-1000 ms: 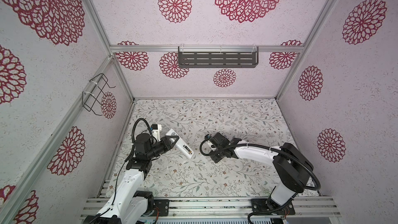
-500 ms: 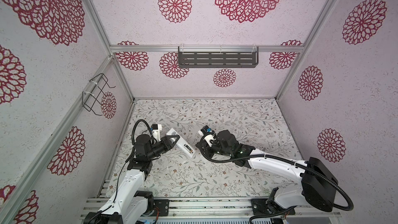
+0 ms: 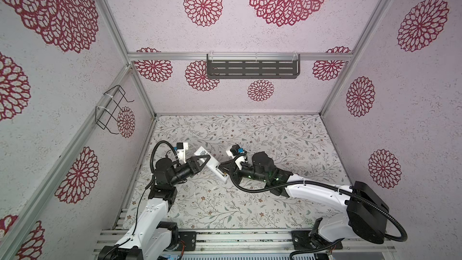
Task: Load the batteries into the remote control
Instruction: 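Carry the battery with the right gripper toward the remote's compartment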
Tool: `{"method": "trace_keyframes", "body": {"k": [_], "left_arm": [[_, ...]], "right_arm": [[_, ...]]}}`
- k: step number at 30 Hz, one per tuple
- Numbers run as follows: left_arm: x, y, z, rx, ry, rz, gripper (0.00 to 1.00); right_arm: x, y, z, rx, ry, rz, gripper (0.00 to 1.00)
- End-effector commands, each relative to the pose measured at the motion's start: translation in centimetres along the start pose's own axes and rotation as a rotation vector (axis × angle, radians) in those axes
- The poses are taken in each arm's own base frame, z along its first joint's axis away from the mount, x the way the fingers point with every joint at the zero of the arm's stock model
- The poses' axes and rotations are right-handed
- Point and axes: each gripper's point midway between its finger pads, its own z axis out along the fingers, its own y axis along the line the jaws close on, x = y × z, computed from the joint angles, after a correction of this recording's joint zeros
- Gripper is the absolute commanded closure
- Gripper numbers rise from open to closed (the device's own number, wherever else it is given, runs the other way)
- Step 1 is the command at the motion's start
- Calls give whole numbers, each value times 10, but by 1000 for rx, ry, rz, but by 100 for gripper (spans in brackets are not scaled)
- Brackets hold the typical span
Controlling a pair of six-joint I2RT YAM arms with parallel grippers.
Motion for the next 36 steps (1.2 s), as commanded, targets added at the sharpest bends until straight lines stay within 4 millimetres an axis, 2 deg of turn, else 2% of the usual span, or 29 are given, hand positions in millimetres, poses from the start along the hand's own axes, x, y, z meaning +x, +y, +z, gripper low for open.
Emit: {"method": "trace_keyframes", "body": {"k": [1, 8, 16, 29, 36], "left_arm": [[-3, -24, -2, 86, 0, 41, 100], [-6, -36, -1, 164, -4, 28, 100], [-9, -40, -2, 197, -8, 20, 100], [-17, -40, -8, 190, -40, 26, 100], [-19, -40, -9, 191, -45, 28, 100]], "right_arm": [[-18, 10, -5, -35, -71, -32, 87], [-14, 11, -3, -44, -76, -38, 87], [-9, 14, -3, -40, -71, -57, 88], [42, 1, -5, 29, 131, -85, 88], [58, -3, -2, 40, 194, -97, 89]]}}
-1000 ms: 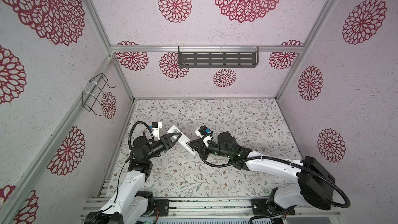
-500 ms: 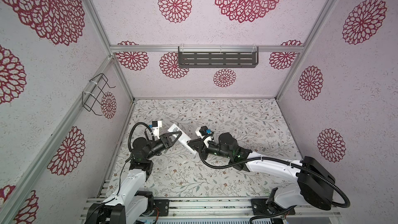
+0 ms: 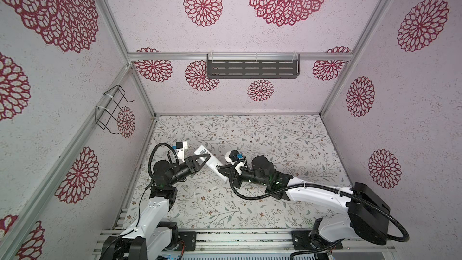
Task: Load the batteries into the remote control
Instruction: 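Carry the battery with the right gripper toward the remote's compartment, then lower the battery into the compartment beside the seated battery with the right gripper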
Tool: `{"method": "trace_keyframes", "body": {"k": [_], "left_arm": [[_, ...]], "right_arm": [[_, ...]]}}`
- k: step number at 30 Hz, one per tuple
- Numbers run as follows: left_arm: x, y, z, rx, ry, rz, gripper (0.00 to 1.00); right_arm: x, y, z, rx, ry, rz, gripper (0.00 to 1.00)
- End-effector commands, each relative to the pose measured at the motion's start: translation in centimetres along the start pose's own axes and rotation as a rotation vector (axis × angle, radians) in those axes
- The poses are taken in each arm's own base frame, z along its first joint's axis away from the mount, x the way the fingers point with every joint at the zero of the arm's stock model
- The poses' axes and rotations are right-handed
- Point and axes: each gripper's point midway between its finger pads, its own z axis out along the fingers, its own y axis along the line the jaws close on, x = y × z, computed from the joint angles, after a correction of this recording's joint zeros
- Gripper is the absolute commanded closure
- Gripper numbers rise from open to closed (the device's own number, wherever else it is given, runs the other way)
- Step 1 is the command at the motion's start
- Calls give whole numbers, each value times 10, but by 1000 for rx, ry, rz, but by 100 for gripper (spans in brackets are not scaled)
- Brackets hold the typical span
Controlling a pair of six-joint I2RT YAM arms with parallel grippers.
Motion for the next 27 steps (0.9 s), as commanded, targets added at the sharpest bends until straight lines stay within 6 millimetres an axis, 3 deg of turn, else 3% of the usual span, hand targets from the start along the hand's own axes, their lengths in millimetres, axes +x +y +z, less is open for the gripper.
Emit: {"method": "trace_keyframes", "body": {"k": [1, 4, 18, 23, 27], "left_arm": [[-13, -29, -4, 80, -37, 68, 100], [-14, -30, -5, 80, -41, 68, 100], [-14, -36, -7, 99, -42, 81, 100], [-13, -38, -8, 103, -40, 84, 100], [-14, -38, -8, 100, -44, 85, 100]], "right_arm": [[48, -7, 2, 31, 182, 1, 90], [59, -10, 5, 47, 228, 1, 94], [110, -28, 19, 125, 500, 25, 95], [118, -31, 21, 139, 553, 29, 94], [114, -34, 24, 152, 542, 29, 93]]}}
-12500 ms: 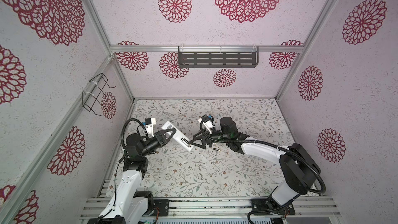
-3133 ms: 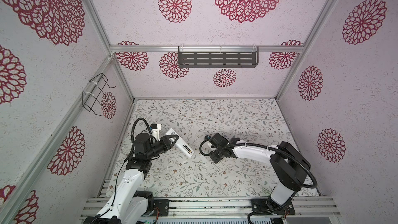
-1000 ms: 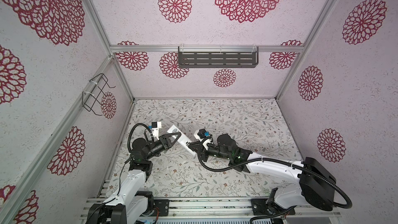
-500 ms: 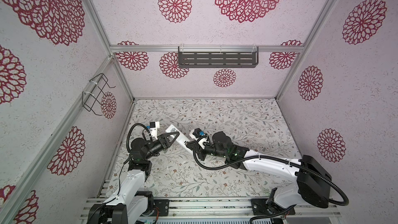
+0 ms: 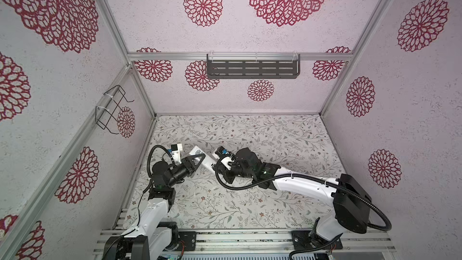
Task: Load the batteries into the remote control
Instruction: 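Lower the battery into the compartment beside the seated battery with the right gripper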
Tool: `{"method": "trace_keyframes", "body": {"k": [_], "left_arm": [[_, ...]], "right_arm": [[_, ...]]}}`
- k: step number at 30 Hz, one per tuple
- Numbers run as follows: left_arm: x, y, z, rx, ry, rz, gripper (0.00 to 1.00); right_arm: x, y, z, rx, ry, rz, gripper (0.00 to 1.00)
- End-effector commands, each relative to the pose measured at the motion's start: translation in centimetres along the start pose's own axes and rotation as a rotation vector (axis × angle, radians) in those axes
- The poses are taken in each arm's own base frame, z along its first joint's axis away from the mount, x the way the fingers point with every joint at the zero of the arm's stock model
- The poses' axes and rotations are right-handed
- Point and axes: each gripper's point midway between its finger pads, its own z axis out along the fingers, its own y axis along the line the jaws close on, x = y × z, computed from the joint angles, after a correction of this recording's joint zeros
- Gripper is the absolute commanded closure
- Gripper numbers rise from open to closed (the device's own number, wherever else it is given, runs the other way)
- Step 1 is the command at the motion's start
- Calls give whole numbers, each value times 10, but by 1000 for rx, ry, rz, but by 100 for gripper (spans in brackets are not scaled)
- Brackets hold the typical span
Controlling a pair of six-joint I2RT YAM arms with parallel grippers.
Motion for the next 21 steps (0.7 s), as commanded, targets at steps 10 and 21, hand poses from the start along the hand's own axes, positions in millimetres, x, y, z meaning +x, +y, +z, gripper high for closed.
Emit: {"method": "trace_keyframes", "body": {"k": [10, 21], "left_arm": [[1, -67, -5, 200, 43, 116, 100], [-1, -65, -3, 192, 41, 115, 100]], "right_arm": [[78, -21, 6, 105, 259, 22, 85], [60, -24, 3, 125, 208, 5, 77]]}}
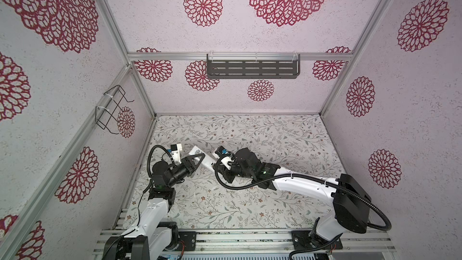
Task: Load the batteries into the remote control
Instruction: 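Lower the battery into the compartment beside the seated battery with the right gripper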
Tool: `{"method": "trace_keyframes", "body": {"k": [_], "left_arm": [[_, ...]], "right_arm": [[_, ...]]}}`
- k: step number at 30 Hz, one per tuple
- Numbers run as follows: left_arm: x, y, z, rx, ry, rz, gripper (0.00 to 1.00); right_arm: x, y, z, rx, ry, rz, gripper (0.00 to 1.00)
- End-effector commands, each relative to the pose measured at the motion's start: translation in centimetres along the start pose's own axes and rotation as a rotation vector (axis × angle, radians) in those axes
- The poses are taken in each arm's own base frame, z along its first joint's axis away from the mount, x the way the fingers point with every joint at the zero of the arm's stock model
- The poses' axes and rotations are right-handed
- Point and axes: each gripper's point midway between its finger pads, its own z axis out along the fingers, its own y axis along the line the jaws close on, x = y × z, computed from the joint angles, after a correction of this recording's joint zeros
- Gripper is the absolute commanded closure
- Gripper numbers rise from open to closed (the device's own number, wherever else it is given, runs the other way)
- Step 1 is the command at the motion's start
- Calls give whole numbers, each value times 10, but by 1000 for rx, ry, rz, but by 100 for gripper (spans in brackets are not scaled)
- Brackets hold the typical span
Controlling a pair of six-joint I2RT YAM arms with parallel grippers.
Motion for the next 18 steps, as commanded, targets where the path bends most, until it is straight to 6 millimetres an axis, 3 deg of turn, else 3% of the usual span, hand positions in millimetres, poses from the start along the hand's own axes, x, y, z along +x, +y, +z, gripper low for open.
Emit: {"method": "trace_keyframes", "body": {"k": [1, 14, 18], "left_arm": [[1, -67, -4, 203, 53, 116, 100], [1, -65, -3, 196, 50, 114, 100], [1, -65, -3, 196, 50, 115, 100]], "right_arm": [[58, -18, 4, 83, 203, 7, 77], [40, -13, 4, 46, 169, -12, 78], [39, -12, 4, 39, 166, -14, 72]]}}
